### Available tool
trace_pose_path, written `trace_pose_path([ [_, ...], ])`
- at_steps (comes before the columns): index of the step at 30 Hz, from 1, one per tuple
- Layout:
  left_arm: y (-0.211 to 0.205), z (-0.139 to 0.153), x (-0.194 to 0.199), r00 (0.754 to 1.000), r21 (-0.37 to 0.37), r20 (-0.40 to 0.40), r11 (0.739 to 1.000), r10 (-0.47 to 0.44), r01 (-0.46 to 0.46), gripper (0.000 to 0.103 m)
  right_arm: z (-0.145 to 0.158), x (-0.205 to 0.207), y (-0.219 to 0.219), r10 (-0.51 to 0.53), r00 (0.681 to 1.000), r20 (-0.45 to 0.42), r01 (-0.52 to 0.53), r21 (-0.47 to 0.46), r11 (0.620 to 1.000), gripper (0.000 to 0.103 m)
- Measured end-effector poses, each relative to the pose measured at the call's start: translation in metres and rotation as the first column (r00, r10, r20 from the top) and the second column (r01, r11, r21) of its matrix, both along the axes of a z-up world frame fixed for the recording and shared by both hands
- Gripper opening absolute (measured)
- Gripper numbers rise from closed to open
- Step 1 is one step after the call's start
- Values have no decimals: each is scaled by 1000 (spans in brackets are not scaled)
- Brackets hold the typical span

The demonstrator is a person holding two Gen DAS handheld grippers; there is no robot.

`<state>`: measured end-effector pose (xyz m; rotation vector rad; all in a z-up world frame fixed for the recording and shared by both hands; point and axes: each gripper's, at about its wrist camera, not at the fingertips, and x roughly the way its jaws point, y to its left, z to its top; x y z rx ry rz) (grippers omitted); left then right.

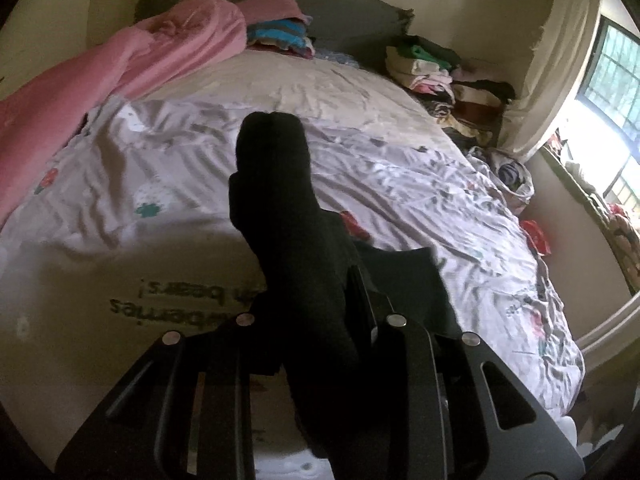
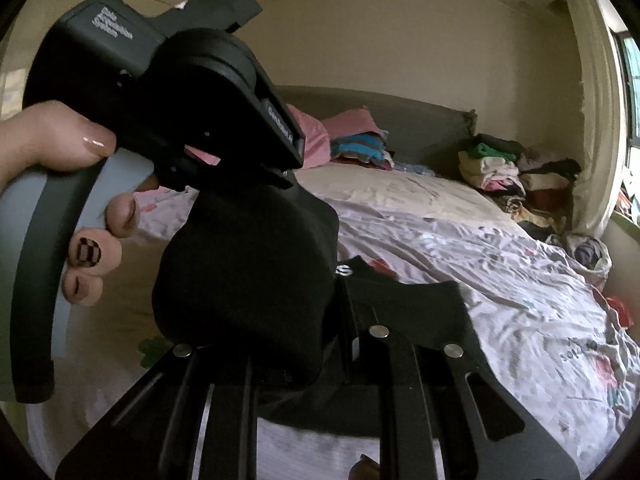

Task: Fold small clothes
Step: 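Fold the lifted half over onto the other half with both grippers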

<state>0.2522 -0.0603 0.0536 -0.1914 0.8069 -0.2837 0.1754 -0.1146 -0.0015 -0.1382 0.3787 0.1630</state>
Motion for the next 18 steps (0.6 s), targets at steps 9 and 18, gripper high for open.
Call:
trace_pose_path([
  [9,-43,-21,11,998,0,-56,1000,-22,22,21,-19,9,-38,-40,996,-77,44,51,998,15],
  [18,-60,-50,20,992,-30,-114,999,-45,42,64,-51,33,-76,-45,971,-233,86,169,982,15],
])
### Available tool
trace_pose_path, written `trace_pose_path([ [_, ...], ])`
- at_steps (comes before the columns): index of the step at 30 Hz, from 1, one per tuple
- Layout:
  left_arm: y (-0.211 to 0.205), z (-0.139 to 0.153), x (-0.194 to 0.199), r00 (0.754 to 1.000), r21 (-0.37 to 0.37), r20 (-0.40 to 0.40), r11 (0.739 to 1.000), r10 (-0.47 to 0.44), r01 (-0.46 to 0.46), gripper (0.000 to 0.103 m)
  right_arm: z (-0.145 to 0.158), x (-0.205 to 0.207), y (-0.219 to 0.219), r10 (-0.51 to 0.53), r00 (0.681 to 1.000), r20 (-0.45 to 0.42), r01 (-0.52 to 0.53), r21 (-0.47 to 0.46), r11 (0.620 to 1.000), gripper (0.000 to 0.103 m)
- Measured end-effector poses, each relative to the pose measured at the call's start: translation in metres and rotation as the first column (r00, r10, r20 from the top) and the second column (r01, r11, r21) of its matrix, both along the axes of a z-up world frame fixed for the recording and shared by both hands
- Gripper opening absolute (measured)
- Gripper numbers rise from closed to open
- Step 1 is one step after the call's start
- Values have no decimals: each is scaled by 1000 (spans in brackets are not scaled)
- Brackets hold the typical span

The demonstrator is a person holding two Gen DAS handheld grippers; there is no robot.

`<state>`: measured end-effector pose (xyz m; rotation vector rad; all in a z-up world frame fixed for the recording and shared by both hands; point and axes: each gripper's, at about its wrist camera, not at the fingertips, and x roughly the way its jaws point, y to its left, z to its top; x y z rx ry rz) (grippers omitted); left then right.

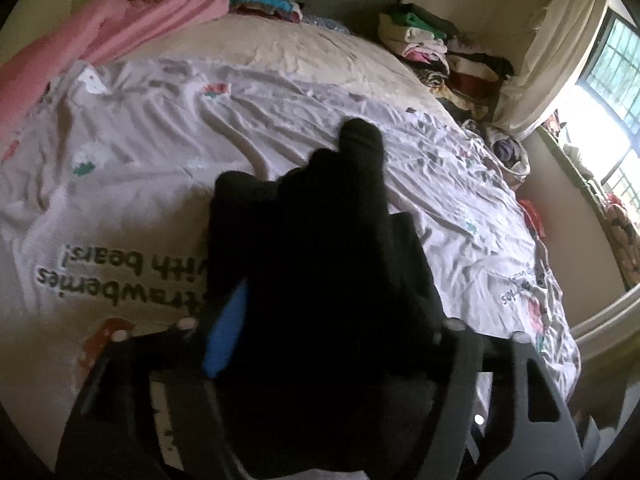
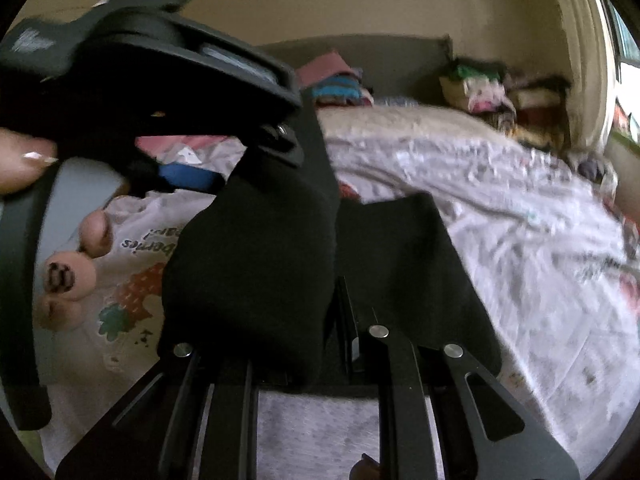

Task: Fold small clothes
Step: 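Fold the lifted half over onto the other half with both grippers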

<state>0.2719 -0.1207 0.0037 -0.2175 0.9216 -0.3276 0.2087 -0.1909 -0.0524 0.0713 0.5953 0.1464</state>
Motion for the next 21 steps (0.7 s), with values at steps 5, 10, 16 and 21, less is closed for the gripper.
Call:
trace_pose_path([
  [5,5,5,-2,999,-76,24,997,23,-21,84,-13,11,-25,13,997,-77,0,162,987,15],
  [10,18,12,-2,998,-83,45,996,45,-41,87,-38,24,-66,21,978,-205,71,430,900,17],
  [16,20,-8,-10,999,40,39,999,16,-18,89,-47,25,-91,98,958,-269,103,641,760,42],
  [21,20,-38,-19,1000,140,10,990,-13,11,89,-21,31,-100,114,963,-243,69,635,769,78],
])
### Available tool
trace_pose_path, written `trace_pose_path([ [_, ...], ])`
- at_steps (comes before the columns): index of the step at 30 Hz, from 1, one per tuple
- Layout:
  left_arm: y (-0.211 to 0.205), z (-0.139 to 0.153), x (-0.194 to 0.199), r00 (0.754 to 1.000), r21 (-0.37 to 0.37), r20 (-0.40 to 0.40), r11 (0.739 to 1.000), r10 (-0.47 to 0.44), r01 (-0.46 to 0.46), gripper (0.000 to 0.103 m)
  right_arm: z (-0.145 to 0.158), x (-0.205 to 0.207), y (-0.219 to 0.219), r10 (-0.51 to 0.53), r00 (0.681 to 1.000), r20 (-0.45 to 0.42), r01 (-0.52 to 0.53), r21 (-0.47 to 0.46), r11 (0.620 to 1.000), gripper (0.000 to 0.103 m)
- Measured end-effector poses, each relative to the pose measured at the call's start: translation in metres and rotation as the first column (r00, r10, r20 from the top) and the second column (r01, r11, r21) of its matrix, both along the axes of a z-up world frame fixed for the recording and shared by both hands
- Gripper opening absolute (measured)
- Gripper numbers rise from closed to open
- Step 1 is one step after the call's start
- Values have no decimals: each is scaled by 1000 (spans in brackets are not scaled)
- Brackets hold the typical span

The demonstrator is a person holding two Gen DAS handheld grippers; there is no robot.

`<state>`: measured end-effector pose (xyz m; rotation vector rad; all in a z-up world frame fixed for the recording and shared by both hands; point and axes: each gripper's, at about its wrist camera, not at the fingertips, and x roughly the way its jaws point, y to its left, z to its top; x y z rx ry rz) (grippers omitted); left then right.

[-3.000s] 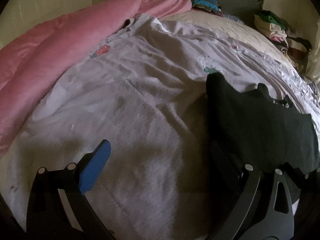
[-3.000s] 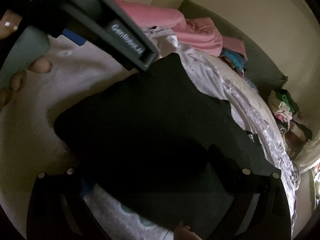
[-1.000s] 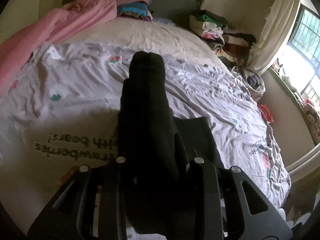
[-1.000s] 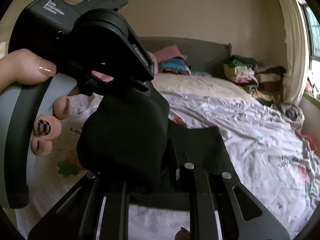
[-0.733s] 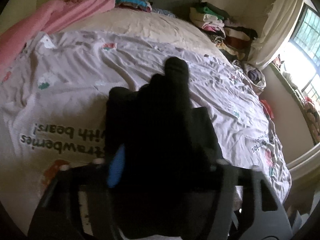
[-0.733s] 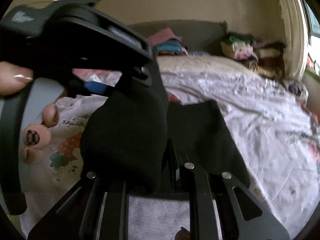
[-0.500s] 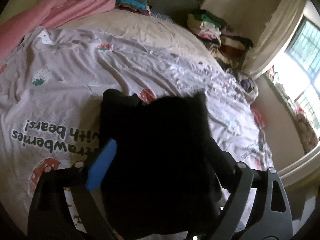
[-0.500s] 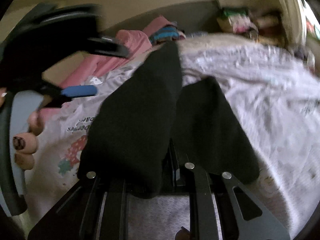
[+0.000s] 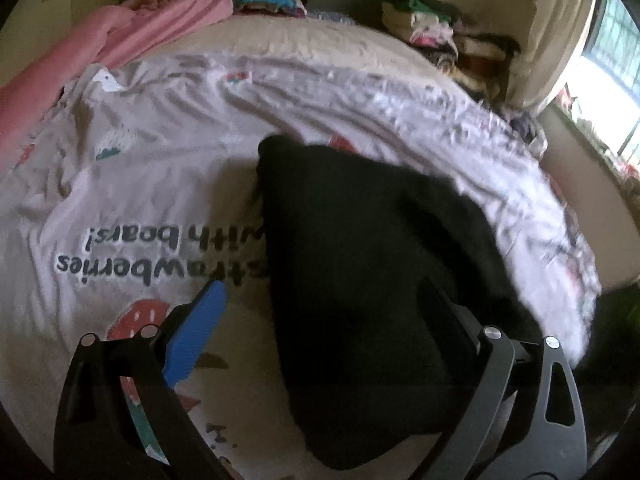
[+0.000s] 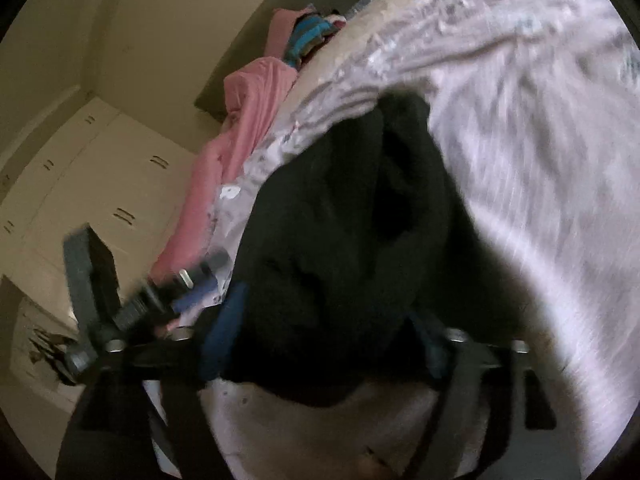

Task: Fold small clothes
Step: 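Fold the lifted half over onto the other half with both grippers, then open both grippers and press the folded bundle flat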

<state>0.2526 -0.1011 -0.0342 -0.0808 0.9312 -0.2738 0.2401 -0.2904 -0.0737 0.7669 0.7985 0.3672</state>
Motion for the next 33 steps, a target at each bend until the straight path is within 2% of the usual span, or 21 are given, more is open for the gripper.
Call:
trace_pose_path([
  [3,2,-12,-2,1000,7,-18,1000,-10,10,89,10,15,-8,9,1000,-9,-9,-5,1000,83],
  [4,3,-15,-3,1000,4,-22,1000,-11,11,90,11,27,-9,18,999,-38,-19,-16,1000,83],
  [9,3,-18,-5,1000,0,-17,1000,-17,17,90,12,65,-3,57,991,-122,-76,-159,984,80],
  [10,3,-18,-5,1000,4,-17,1000,-19,19,90,15,70,2,69,990,-125,-94,-211,973,65],
  [11,3,-19,-6,1000,6,-17,1000,-20,20,90,19,75,10,70,990,-123,-105,-306,946,52],
  [13,1,-18,-6,1000,11,-18,1000,-22,23,90,24,81,20,95,989,-116,-134,-396,908,10],
  [16,-2,-15,-8,1000,32,-10,999,-26,27,90,45,77,30,147,989,-27,-143,-473,870,10],
  [17,-2,-14,-10,1000,39,-3,999,-29,29,90,59,70,35,177,984,34,-136,-502,854,10],
  [19,-4,-13,-12,1000,47,7,998,-29,29,90,68,65,39,206,974,95,-123,-543,831,10],
  [21,-5,-12,-13,999,34,3,999,-33,32,90,64,70,36,208,974,90,-120,-573,811,10],
  [24,-9,-15,-16,999,38,-1,998,-40,40,90,43,85,28,186,982,44,-128,-568,813,10],
  [26,-9,-18,-17,999,22,-13,999,-46,46,90,27,87,17,167,986,14,-132,-545,828,10],
  [33,-14,-18,-23,998,32,-9,998,-57,58,90,5,75,0,96,995,2,-84,-474,876,13],
])
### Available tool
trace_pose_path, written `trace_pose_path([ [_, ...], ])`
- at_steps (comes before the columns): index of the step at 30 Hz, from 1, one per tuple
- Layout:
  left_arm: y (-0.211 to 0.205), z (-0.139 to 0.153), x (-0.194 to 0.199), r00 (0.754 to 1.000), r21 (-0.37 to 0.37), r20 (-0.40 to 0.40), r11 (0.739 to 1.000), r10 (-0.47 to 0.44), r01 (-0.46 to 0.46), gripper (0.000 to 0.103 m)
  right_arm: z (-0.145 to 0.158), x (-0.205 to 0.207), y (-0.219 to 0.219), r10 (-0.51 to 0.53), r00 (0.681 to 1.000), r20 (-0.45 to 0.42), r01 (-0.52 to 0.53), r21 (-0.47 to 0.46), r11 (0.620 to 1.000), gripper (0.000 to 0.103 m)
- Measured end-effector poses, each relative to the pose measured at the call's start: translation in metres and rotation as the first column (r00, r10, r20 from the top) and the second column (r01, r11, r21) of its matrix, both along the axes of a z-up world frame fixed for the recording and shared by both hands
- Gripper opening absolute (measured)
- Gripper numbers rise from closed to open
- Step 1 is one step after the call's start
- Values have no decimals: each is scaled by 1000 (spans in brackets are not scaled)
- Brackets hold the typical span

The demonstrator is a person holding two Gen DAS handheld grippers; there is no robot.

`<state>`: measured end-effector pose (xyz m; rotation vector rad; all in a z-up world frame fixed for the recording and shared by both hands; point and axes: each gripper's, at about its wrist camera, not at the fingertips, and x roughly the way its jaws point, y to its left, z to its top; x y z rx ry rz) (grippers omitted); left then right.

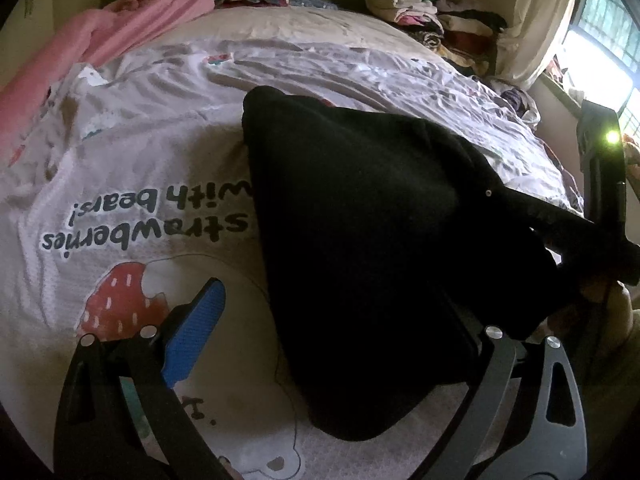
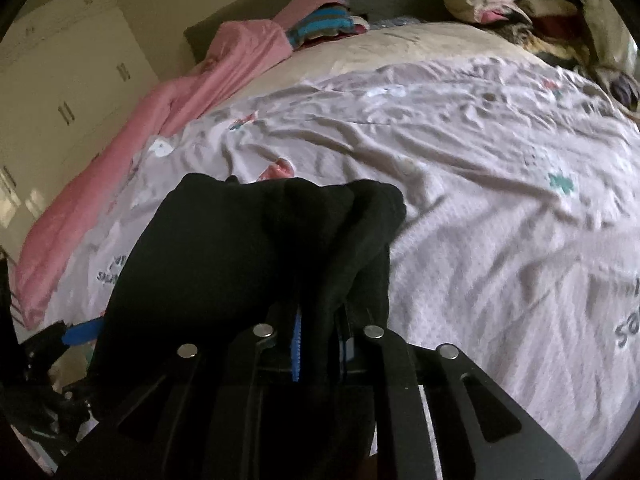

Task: Fold small clothes
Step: 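Open both grippers and press the folded bundle flat, then withdraw both open grippers away from the folded bundle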

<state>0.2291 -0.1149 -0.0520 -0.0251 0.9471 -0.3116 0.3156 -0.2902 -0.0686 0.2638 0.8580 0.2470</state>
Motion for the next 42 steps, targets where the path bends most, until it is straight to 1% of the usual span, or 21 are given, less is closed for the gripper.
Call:
trace_pose_path([
  [2,0,0,-1,1000,3,-1,1000,1,-1,90,1,-3,-1,-14,1000,-5,14,5,1000,17],
  [5,1,2,-2,1000,8,2,1000,3,-3,90,3,-10,-2,-38,999,-6,38,-18,999,27],
  [6,1,2,-3,1000,11,2,1000,4,-4,90,4,-13,-2,-45,999,-9,45,-23,999,33],
  [8,2,3,-4,1000,15,6,1000,7,-7,90,7,-21,-4,-59,998,-10,59,-27,998,35],
  [10,2,3,-5,1000,13,3,1000,9,-9,90,8,-28,-6,-69,998,-10,69,-24,997,41],
  [14,5,6,-8,1000,11,4,1000,12,-12,90,16,-51,-11,-84,996,4,84,10,996,50],
  [16,6,6,-9,1000,8,5,1000,12,-12,90,21,-62,-11,-86,996,15,86,16,996,57],
  [18,7,7,-11,1000,9,6,1000,14,-14,92,25,-73,-12,-88,996,25,87,25,996,58],
  [19,8,7,-12,1000,11,8,1000,17,-17,93,28,-79,-13,-85,996,30,84,32,996,61],
  [24,12,7,-16,1000,0,4,1000,21,-21,93,29,-88,-7,-49,999,-8,50,86,995,74],
  [25,13,7,-17,1000,-9,-2,1000,24,-24,93,27,-88,-7,-46,999,-17,47,94,994,74],
  [26,14,6,-18,1000,-16,-7,1000,24,-25,93,24,-87,-7,-42,999,-28,44,102,994,69],
  [27,15,6,-19,1000,-23,-10,999,24,-25,93,22,-86,-5,-31,999,-35,34,105,994,34],
  [28,14,6,-19,1000,-25,-13,999,21,-22,93,21,-86,-4,-22,999,-39,26,104,994,10],
  [31,11,8,-24,1000,-20,-6,1000,-1,0,92,21,-90,-2,-40,999,-21,42,72,997,8],
  [34,5,6,-29,1000,-14,-11,1000,-24,24,92,7,-90,-1,-85,996,-32,84,-44,996,8],
  [36,2,3,-32,999,-3,-9,1000,-30,30,93,-5,-91,1,-90,995,-48,88,-45,995,8],
  [38,0,2,-36,999,4,-6,999,-38,38,93,-4,-95,6,-96,995,-24,94,-70,993,12],
  [39,-1,2,-38,999,6,-4,999,-41,41,93,-3,-98,8,-96,995,-18,94,-79,992,18],
  [40,-1,2,-39,999,8,0,999,-40,40,93,0,-100,10,-100,995,-11,99,-85,991,33],
  [42,0,5,-43,999,12,11,999,-40,39,93,12,-110,12,-121,992,36,124,-106,987,53],
])
